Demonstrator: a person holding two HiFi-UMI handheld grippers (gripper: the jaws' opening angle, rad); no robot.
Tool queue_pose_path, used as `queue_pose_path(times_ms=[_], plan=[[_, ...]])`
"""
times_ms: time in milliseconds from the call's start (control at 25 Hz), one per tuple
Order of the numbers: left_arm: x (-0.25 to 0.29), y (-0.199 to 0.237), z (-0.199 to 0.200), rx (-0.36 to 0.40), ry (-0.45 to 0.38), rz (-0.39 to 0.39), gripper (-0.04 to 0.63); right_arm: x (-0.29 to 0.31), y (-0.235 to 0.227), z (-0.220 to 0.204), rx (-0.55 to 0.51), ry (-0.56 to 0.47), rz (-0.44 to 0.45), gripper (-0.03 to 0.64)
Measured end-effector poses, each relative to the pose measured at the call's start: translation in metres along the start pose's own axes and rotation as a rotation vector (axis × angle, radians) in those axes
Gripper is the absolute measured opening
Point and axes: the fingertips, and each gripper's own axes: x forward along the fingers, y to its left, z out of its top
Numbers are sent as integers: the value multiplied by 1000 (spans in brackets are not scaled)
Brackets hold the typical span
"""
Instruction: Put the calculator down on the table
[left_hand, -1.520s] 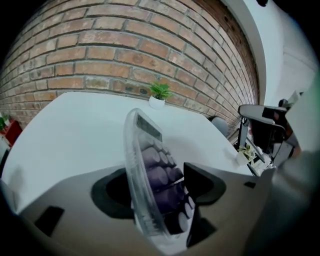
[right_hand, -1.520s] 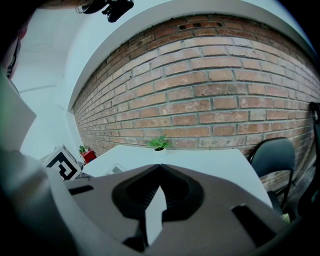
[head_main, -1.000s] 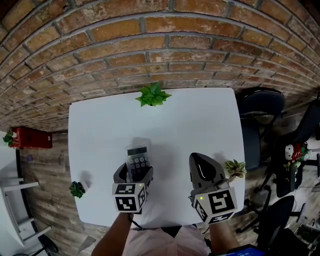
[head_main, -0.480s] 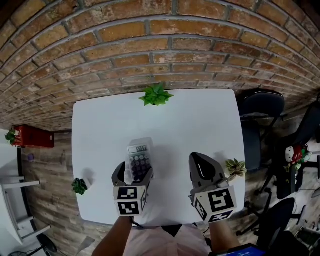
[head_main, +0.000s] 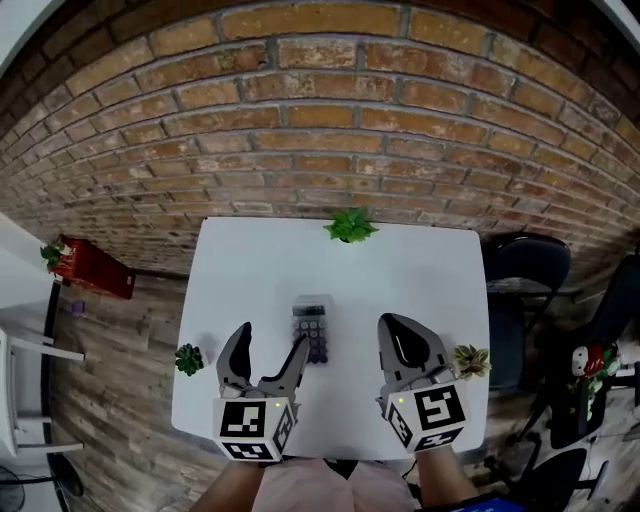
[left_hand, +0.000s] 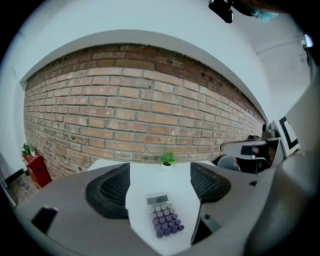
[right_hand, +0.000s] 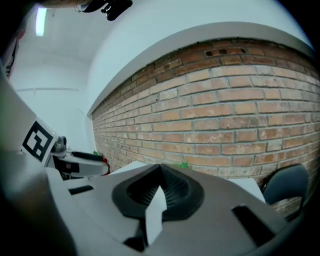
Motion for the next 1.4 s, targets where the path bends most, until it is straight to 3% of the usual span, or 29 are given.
queue_pose_path(times_ms=[80,160,240,600,1400], plan=[[-17,0,29,3,-85,27,312,-5,6,17,-21,-34,11,2],[-34,3,57,16,-166,69,121,-9,12,36,-46,-71,20,2],[-47,5,80,23,-232,90,42,-12,17,55,-73,-113,32,2],[-75,1,131,36,-367,110,23,-28,33,97,-149,-206,55,-2],[-80,5,114,36,-324,100,23,-31,52,96,-161,-203,80,-2]])
